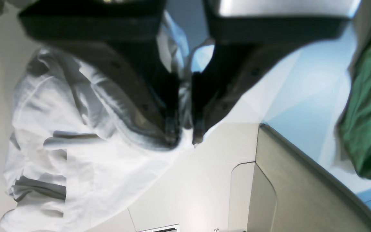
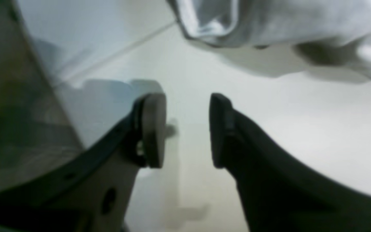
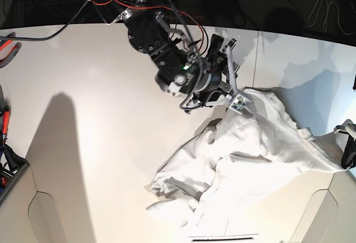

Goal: Layout the t-shirt on the table in an organized manner, then fold the t-shirt properly
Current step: 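Release with the right gripper and regrasp the shirt edge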

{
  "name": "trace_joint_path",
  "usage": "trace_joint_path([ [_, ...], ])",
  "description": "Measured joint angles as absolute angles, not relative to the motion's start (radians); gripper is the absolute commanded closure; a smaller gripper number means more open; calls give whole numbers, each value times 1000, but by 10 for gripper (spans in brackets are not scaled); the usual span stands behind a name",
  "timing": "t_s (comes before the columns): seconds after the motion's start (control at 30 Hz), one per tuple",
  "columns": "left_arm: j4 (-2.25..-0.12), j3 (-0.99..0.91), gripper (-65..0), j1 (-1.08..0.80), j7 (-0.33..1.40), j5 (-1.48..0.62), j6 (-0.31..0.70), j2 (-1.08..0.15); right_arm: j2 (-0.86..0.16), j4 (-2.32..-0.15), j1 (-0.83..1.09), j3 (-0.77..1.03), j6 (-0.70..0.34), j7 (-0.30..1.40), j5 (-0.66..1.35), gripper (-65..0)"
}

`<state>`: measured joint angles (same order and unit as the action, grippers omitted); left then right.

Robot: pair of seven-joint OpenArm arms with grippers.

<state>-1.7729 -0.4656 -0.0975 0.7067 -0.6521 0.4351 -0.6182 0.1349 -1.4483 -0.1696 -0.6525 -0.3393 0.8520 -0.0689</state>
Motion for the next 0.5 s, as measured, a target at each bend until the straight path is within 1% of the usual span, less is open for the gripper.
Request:
trace_joint_path([
  [0.07, -1773, -465, 0, -97, 707, -653, 435, -618, 133, -1448, -170, -700, -261, 829, -138, -227],
  [0.13, -1773, -466, 0, -97, 707, -652, 435, -618, 134, -1448, -169, -721, -167, 800, -113, -227],
  [0.17, -1773, -466, 0, -97, 707, -652, 435, -618, 136, -1448, -169, -721, -141, 792, -79, -227],
  [0.23, -1773, -466, 0, -97, 707, -652, 435, -618, 138, -1448, -165, -694, -122, 773, -14, -227],
  [0.33, -1773, -466, 0, -97, 707, -652, 450, -618, 141, -1427, -146, -587, -111, 715, 83, -229],
  [0.43, -1771, -466, 0, -97, 707, -653, 451, -618, 139, -1382, -123, -467, -103, 641, 168, -277],
  [0.5, -1771, -466, 0, -97, 707, -652, 451, -618, 136, -1346, -119, -419, -102, 610, 173, -304],
])
